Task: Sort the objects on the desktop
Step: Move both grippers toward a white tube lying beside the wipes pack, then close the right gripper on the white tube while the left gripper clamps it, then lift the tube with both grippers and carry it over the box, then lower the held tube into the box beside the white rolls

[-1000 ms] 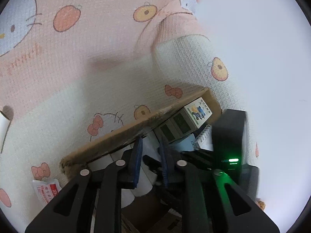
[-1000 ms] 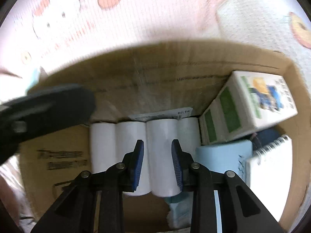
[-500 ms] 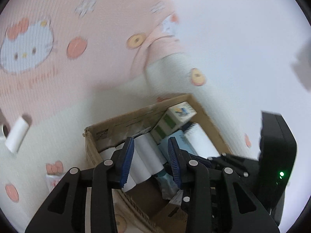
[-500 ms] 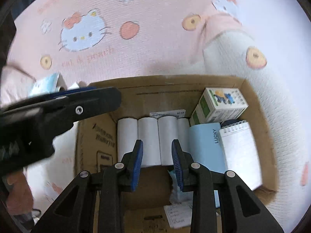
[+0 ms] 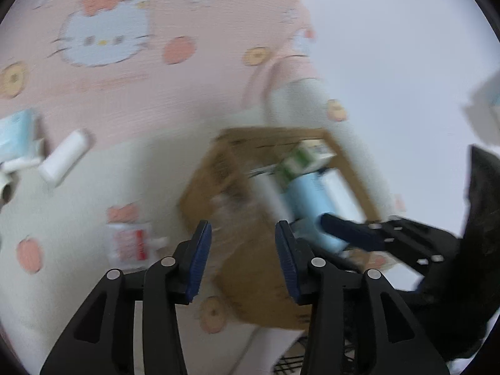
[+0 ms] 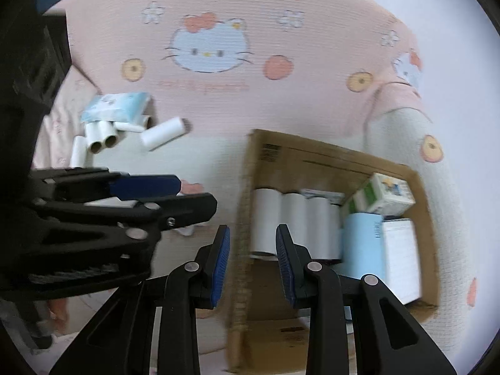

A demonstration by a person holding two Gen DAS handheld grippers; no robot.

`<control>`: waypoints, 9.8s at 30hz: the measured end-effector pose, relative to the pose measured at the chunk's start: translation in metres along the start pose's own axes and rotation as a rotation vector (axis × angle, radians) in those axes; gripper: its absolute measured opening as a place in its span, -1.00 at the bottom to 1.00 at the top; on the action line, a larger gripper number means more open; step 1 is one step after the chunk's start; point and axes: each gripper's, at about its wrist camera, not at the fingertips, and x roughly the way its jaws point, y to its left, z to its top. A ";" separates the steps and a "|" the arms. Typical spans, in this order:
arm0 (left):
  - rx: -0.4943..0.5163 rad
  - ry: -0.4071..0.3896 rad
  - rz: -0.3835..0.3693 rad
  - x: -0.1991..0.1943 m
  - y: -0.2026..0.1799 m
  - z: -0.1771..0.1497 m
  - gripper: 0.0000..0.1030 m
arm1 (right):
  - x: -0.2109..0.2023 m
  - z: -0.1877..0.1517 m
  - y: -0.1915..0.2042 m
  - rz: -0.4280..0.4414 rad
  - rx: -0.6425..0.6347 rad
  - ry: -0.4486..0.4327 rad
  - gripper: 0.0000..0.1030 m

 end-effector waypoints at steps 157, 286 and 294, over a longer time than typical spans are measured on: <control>-0.613 -0.038 0.062 0.004 0.296 -0.084 -0.08 | 0.241 -0.002 0.221 0.750 -0.045 0.229 -0.16; -0.011 0.428 -0.024 0.179 -0.092 0.081 -0.23 | 0.121 -0.031 -0.160 0.306 0.292 0.222 -0.18; -0.034 0.470 -0.013 0.193 -0.090 0.080 -0.23 | 0.129 -0.034 -0.168 0.329 0.295 0.259 -0.18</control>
